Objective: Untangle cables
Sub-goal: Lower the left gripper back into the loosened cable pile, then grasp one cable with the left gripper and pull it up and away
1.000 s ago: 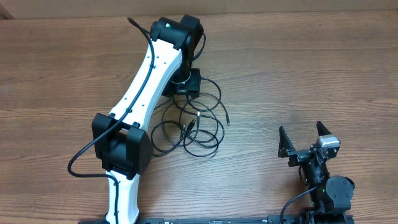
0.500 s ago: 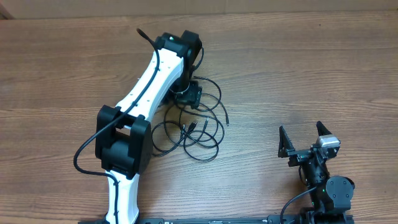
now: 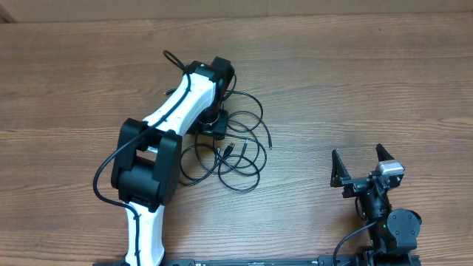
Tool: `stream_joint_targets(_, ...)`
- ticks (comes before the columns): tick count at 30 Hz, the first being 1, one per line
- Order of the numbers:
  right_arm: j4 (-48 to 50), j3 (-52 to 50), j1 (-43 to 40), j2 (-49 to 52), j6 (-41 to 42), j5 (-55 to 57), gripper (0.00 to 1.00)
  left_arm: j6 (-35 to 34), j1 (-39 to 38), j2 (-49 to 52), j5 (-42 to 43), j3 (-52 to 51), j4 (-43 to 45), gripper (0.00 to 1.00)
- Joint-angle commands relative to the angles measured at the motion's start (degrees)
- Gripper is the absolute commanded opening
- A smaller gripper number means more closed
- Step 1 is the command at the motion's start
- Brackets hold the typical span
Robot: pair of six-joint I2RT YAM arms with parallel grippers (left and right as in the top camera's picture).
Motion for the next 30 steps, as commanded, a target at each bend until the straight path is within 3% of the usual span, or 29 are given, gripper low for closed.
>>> stream_joint_targets(1, 0.26, -0.57, -0.07, -0.42, -0.5, 0.52, 1.0, -0.42, 2.64, -0.87, -4.28, -3.3, 3.19, 0.63)
stream_joint_targets(5, 0.26, -0.57, -0.07, -0.42, -0.5, 0.52, 1.0, -0.42, 5.03, -0.87, -3.5, -6.05, 7.34, 0.59)
stream_joint_targets(10, 0.26, -0.57, -0.07, -0.42, -0.5, 0.52, 1.0, -0.13, 6.75, -0.87, 3.02, -6.27, 8.02, 0.42)
stream_joint_targets(11, 0.26, -0.57, -0.07, -0.42, -0.5, 0.52, 1.0, -0.13, 6.84, -0.87, 4.0, -6.27, 8.02, 0.36)
stream_joint_targets(14, 0.26, -0.57, -0.07, -0.42, -0.5, 0.52, 1.0, 0.07, 6.84, -0.9, 4.72, -5.75, 7.23, 0.04)
stream_joint_targets(19, 0.26, -0.57, -0.07, -0.42, -0.5, 0.52, 1.0, -1.16, 6.84, -0.92, 4.76, 7.63, -5.81, 0.04)
stream_joint_targets(22, 0.26, -0.57, -0.07, -0.42, -0.5, 0.52, 1.0, -2.49, 6.84, -0.92, 7.37, 20.65, -14.16, 0.04)
stream_joint_targets(24, 0.26, -0.57, -0.07, -0.42, -0.5, 0.52, 1.0, -2.34, 6.84, -0.92, 14.25, 34.53, -19.23, 0.04)
stream_joint_targets(30, 0.26, -0.57, -0.07, -0.42, -0.5, 0.52, 1.0, -2.99, 6.82, -0.92, 30.95, 59.65, -21.24, 0.04)
